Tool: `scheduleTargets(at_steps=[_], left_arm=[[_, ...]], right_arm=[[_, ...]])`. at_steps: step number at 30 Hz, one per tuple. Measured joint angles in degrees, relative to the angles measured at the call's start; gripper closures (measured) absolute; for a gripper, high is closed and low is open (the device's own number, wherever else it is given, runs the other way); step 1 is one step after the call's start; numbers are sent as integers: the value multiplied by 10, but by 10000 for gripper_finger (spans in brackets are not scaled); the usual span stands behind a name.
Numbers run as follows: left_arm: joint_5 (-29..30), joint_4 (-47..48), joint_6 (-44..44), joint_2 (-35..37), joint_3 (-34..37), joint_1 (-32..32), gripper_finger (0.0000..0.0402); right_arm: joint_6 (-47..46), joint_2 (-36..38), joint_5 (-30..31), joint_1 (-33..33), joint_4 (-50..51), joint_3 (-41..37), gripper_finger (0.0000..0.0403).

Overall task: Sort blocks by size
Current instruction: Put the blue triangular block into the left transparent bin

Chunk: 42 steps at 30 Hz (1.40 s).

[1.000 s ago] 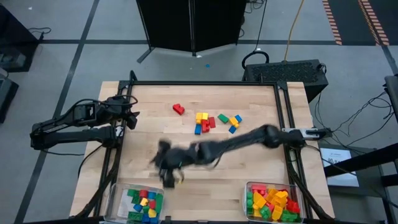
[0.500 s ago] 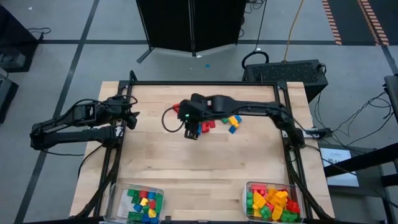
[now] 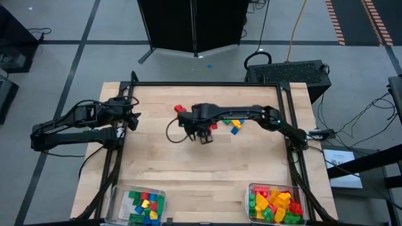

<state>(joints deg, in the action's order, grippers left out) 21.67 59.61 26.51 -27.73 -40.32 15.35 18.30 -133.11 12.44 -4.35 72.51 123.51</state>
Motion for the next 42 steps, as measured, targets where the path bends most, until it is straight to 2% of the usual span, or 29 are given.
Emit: scheduleTargets(at_steps=[2,9,15,24,42], left_arm=[[0,0,0,0,0,0,146],[0,0,0,0,0,0,146],[3,0,0,0,0,0,146],[7,0,0,0,0,0,146],[9,-1,0,0,0,0,146]], right_arm=[[65,-3,13,2,2,-4,211],[236,-11,2,7,-34,-5,211],[372,-19,-54,7,-42,-6,211],[429,-21,-82,-3,-47,-6,211],[439,-77,-92,-7,-51,-6,211]])
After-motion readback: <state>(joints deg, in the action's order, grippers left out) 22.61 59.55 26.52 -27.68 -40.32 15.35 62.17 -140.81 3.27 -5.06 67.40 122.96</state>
